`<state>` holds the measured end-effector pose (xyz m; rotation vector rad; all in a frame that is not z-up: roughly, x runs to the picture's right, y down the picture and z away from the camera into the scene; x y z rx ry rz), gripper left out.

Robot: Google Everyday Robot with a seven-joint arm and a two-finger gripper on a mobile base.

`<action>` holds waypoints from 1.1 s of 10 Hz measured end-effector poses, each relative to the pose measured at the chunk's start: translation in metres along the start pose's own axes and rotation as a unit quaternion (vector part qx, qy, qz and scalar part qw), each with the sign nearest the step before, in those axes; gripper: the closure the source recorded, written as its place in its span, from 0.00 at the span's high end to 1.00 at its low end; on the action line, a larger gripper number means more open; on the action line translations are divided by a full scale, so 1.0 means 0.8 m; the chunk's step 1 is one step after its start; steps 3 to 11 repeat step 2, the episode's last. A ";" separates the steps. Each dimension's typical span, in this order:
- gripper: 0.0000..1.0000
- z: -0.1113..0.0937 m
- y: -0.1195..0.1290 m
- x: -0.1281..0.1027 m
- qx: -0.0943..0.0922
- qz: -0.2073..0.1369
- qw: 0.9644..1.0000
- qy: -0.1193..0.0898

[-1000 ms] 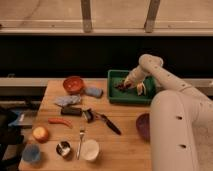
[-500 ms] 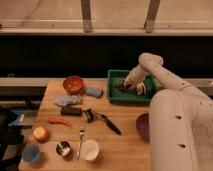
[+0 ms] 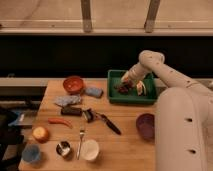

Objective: Place grapes in tray

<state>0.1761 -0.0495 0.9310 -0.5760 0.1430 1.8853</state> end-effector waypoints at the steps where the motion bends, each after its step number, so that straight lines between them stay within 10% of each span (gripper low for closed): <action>1: 0.69 -0.010 0.003 0.001 -0.003 -0.005 1.000 -0.021; 2: 0.69 -0.029 0.008 0.002 -0.005 -0.010 0.999 -0.053; 11: 0.69 -0.029 0.008 0.002 -0.005 -0.010 0.999 -0.053</action>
